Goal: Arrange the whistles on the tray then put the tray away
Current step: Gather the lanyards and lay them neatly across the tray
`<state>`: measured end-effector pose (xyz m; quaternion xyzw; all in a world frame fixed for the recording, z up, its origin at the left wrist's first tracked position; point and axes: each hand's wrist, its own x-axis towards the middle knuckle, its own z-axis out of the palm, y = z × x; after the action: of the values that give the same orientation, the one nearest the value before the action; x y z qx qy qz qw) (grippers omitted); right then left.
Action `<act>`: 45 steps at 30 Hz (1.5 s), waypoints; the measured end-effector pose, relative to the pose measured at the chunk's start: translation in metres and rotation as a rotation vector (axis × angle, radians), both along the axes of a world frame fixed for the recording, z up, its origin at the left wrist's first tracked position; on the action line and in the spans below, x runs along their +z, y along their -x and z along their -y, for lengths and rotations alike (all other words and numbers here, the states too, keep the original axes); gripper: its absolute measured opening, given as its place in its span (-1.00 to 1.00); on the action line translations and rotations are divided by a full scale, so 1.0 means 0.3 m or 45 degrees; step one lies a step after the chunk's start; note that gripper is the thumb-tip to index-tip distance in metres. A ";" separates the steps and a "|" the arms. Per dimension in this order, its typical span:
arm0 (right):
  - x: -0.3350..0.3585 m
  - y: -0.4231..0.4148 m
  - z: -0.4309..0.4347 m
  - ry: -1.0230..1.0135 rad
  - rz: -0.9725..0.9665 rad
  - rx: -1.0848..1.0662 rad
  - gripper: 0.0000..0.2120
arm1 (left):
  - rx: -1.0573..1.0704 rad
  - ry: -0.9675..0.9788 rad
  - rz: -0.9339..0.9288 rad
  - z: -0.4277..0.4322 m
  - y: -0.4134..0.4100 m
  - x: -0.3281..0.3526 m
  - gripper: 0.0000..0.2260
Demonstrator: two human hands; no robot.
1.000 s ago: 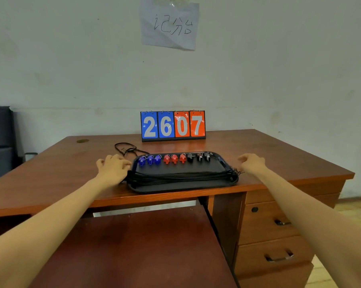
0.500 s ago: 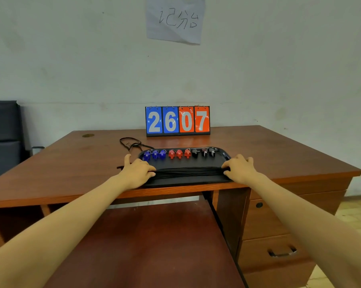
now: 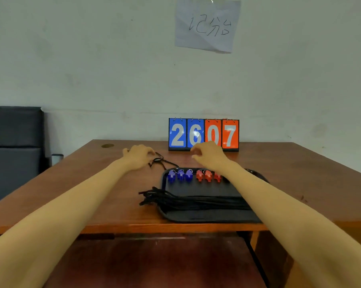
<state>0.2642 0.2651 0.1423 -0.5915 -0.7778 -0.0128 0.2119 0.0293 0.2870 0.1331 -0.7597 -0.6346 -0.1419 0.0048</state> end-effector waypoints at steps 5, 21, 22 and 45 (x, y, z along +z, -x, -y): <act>-0.011 0.123 -0.210 0.124 0.027 0.049 -0.71 | 0.000 0.118 -0.048 -0.162 0.070 -0.027 -0.72; -0.171 0.353 -0.528 0.325 0.406 0.184 -0.68 | 0.018 0.104 0.103 -0.460 0.069 -0.211 -0.72; -0.175 0.352 -0.530 0.295 0.411 0.179 -0.73 | 0.042 0.064 0.092 -0.465 0.084 -0.214 -0.77; 0.041 0.207 -0.368 -0.034 -0.785 0.216 -0.68 | -0.176 -0.116 1.192 -0.324 -0.063 -0.020 -0.77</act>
<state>0.2022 0.3755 0.1548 -0.4977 -0.7232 0.1747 0.4458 0.0483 0.3844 0.1270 -0.6536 -0.5096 -0.4967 -0.2578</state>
